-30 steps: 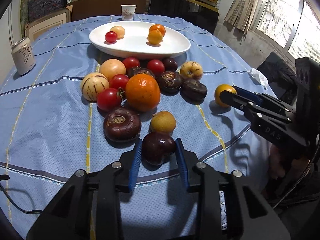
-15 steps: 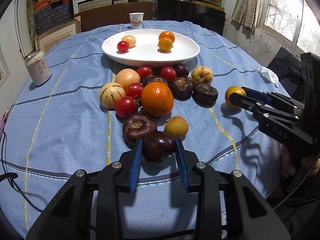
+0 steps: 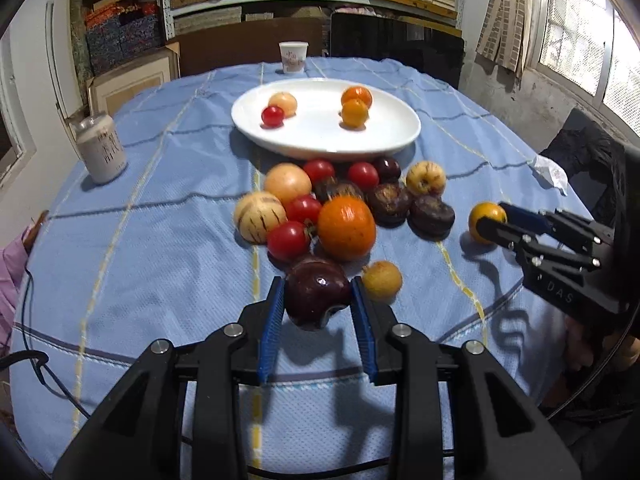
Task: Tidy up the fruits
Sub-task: 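Carry both fruits onto the white plate and open both tools to release them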
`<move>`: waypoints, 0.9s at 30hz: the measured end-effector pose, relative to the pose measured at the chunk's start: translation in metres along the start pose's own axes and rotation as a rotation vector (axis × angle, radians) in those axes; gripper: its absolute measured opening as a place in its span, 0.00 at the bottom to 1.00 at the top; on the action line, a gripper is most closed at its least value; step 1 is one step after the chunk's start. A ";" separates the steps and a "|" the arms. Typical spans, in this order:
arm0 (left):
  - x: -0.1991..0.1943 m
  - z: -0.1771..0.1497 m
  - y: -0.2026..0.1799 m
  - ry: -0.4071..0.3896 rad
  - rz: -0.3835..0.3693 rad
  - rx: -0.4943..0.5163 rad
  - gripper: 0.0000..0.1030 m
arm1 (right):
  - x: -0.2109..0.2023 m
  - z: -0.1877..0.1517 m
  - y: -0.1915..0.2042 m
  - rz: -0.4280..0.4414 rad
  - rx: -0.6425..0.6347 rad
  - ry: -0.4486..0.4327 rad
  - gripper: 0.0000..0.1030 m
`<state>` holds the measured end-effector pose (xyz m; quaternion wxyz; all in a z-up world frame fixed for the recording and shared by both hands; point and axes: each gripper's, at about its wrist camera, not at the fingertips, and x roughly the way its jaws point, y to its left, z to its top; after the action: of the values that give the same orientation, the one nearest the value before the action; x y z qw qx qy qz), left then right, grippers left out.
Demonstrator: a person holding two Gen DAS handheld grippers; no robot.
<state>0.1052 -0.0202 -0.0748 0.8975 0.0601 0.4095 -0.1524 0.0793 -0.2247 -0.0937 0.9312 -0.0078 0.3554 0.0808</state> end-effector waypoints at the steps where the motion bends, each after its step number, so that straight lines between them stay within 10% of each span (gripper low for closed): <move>1: -0.004 0.005 0.002 -0.014 0.004 -0.002 0.31 | -0.005 0.005 0.000 0.002 -0.003 -0.010 0.35; 13: -0.034 0.080 0.011 -0.164 0.061 0.026 0.31 | -0.044 0.084 -0.005 -0.018 -0.068 -0.146 0.35; 27: 0.008 0.140 0.028 -0.142 0.057 0.017 0.32 | -0.005 0.136 -0.023 -0.024 -0.070 -0.124 0.35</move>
<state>0.2199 -0.0281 0.0110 0.9277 0.0682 0.3416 -0.1342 0.1693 -0.2379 0.0106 0.9515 -0.0397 0.2937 0.0824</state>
